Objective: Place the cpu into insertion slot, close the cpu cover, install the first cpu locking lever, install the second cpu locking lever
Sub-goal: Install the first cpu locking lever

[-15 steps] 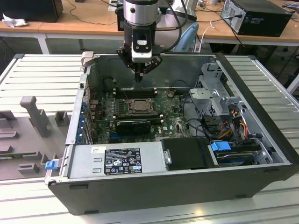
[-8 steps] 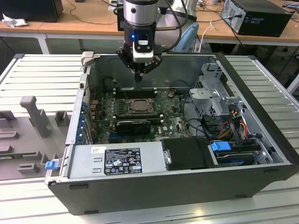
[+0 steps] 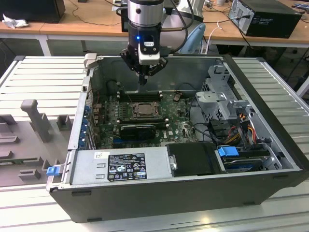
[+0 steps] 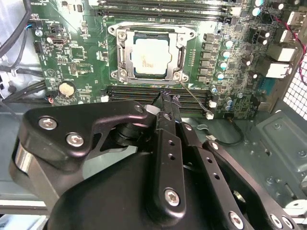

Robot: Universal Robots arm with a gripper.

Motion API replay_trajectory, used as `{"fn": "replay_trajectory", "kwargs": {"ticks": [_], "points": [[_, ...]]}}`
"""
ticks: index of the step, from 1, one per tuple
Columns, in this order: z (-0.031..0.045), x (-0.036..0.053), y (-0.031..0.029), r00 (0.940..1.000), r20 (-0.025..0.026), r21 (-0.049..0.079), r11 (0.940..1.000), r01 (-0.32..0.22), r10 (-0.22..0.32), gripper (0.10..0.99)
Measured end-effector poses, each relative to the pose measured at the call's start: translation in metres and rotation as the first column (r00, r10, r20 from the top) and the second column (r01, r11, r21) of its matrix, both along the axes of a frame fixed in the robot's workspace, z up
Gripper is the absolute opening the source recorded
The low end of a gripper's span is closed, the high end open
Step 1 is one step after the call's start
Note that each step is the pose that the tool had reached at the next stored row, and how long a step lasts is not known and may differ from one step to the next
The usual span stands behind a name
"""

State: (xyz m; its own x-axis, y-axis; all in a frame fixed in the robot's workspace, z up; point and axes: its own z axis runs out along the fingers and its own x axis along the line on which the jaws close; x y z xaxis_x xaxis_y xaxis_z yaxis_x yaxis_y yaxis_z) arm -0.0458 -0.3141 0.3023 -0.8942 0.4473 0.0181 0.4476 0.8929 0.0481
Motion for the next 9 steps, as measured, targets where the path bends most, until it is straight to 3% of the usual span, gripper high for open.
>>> {"fn": "replay_trajectory", "kwargs": {"ticks": [9], "points": [[0.0000,0.0000,0.0000,0.9976,0.0000,0.000,0.9976,-0.069,0.069,0.106]]}}
